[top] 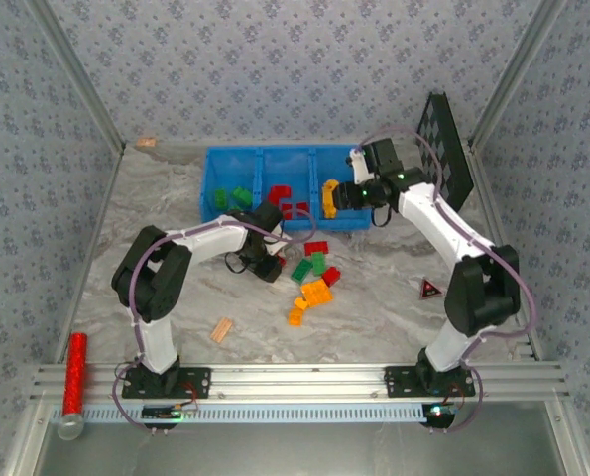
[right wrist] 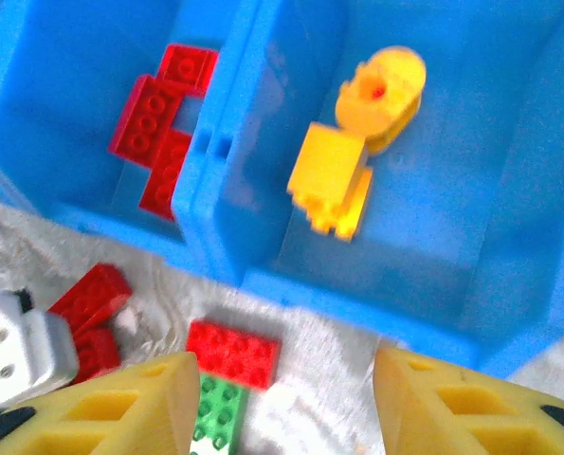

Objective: Sort the legos into containers by color
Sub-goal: Pick up the lego from the center of the table, then place the lego in the container.

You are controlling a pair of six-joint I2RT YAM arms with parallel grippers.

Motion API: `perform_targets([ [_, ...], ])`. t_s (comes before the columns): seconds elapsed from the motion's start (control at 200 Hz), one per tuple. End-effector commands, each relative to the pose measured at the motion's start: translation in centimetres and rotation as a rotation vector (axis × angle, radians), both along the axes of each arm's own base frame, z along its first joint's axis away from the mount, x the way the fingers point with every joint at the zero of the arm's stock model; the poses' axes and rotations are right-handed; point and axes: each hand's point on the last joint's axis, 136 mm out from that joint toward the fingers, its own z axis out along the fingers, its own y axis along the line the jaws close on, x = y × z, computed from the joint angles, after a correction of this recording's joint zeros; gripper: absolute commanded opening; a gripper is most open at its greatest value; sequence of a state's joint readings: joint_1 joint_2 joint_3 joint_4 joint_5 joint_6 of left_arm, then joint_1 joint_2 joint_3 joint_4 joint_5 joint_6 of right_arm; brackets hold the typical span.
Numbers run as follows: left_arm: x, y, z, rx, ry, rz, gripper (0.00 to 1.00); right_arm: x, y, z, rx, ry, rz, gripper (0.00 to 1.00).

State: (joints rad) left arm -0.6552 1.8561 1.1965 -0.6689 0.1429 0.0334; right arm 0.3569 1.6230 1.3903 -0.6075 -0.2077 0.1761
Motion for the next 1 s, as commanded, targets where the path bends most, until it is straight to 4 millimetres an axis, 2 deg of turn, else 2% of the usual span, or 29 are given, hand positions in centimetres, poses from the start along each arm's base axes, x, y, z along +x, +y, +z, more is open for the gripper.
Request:
perform_targets([
  [0.0, -3.6, -1.1, -0.4, -0.039, 0.144, -0.044, 0.28, -5.0, 0.7, -0.7, 0.08, 0.124, -0.03, 0.53],
  [0.065, -3.8, -1.0, 0.3, -0.045, 0.148, -0.044, 0.27, -7.3, 1.2, -1.0, 0.1, 0.153, -0.052, 0.53],
  [0.085, -3.8, -1.0, 0.6, -0.047, 0.145, -0.045, 0.26, -8.5, 1.2, -2.0, 0.094, 0.18, -0.06, 0.53],
  [0.17, -3.4, -1.2, 2.4, -0.068, 0.124, -0.039, 0.25, -11.6, 2.4, -2.7, 0.12, 0.222, -0.104, 0.55],
  [0.305, -1.3, -2.3, 6.4, -0.159, 0.087, -0.001, 0.22, -14.8, 3.9, -3.6, 0.139, 0.24, -0.212, 0.58],
  [0.35, -0.4, -2.7, 7.7, -0.205, 0.075, 0.019, 0.22, -15.1, 4.5, -3.5, 0.159, 0.213, -0.25, 0.59],
  [0.475, 3.6, -3.5, 11.9, -0.353, 0.016, 0.093, 0.22, -16.7, 5.3, -4.3, 0.177, 0.188, -0.312, 0.62],
  [0.64, 10.7, -3.0, 15.7, -0.464, -0.094, 0.227, 0.22, -18.6, 6.6, -5.6, 0.141, 0.198, -0.356, 0.61],
  [0.77, 15.6, -2.2, 16.5, -0.481, -0.131, 0.332, 0.22, -19.6, 7.7, -6.8, 0.096, 0.219, -0.372, 0.62],
  [0.865, 18.2, -1.7, 15.5, -0.434, -0.146, 0.377, 0.22, -20.3, 8.7, -8.0, 0.081, 0.238, -0.373, 0.65],
  [0.88, 18.3, -1.6, 14.9, -0.418, -0.14, 0.382, 0.22, -20.4, 9.0, -8.1, 0.078, 0.24, -0.367, 0.65],
  [0.889, 18.8, -1.7, 15.4, -0.42, -0.154, 0.379, 0.22, -20.4, 9.2, -8.3, 0.075, 0.242, -0.362, 0.65],
  [0.934, 19.8, -1.5, 14.9, -0.381, -0.176, 0.387, 0.22, -20.5, 9.9, -8.8, 0.062, 0.251, -0.347, 0.67],
  [0.994, 21.0, -1.0, 13.7, -0.319, -0.192, 0.404, 0.22, -20.8, 10.5, -9.6, 0.035, 0.275, -0.337, 0.7],
])
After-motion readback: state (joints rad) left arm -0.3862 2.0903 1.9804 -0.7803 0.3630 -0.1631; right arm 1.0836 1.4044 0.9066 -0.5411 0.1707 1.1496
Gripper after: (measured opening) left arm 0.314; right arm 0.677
